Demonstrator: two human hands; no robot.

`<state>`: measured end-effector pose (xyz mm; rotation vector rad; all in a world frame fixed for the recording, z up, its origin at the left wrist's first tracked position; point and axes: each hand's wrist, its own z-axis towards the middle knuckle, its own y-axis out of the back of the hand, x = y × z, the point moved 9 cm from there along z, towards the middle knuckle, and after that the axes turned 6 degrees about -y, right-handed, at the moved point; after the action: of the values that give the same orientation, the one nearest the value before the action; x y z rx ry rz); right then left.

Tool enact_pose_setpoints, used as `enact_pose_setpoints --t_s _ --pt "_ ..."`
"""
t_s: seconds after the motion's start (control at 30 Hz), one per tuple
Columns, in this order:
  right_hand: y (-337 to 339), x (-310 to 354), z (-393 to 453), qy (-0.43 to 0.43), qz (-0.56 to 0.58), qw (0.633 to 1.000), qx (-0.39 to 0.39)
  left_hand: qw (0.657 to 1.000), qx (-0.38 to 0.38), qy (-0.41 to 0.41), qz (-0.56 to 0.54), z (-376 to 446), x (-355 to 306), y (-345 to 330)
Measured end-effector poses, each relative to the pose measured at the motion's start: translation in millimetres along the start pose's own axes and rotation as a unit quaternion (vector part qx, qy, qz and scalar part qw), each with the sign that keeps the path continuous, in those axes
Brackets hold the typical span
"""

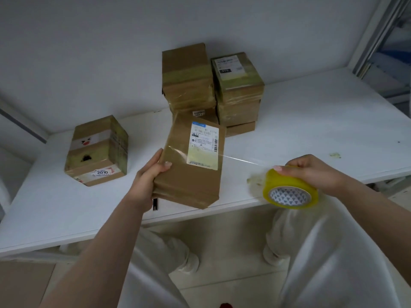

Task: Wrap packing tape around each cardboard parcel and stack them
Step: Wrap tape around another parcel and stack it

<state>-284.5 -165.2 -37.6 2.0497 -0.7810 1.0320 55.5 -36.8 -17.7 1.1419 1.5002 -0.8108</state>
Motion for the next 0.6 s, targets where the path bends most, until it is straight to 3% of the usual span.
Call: enact_pose_setpoints --t_s 0.4,0.6 --pt "-18.2 4.3 9.3 -0.016 -0.015 0.999 0.026 0.997 0.003 0.021 -0.068 -2.5 -2.9 4.2" --pt "-23.9 -0.3 11.6 -0.031 -0.032 0.999 0.017 0.979 -0.029 0.087 -0.184 -7.9 19.2 0.3"
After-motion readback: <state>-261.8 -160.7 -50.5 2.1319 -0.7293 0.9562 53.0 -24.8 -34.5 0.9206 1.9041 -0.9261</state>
